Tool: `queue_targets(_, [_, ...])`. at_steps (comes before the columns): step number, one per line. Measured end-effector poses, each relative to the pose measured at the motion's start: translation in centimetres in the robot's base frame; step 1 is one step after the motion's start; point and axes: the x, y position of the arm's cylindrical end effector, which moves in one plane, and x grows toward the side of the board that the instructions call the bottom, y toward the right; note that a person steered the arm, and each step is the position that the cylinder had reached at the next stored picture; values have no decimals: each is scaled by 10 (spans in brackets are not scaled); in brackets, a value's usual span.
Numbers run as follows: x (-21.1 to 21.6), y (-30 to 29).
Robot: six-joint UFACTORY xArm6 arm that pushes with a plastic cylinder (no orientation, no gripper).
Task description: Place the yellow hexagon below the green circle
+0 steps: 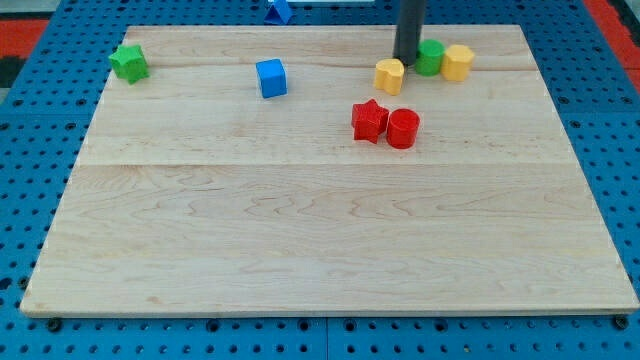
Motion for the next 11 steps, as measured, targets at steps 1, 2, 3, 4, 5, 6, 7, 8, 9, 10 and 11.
queue_targets(1, [-11,0])
queue_targets(2, [-20,0])
queue_targets(3, [-48,6])
queue_targets(4, [-62,63])
queue_targets(5, [-34,103])
queue_targets(6, [3,110])
queue_targets(7, [9,74])
queue_targets(8, [10,81])
queue_targets(9, [22,66])
queue_targets(10, [22,65])
queue_targets(11, [22,51])
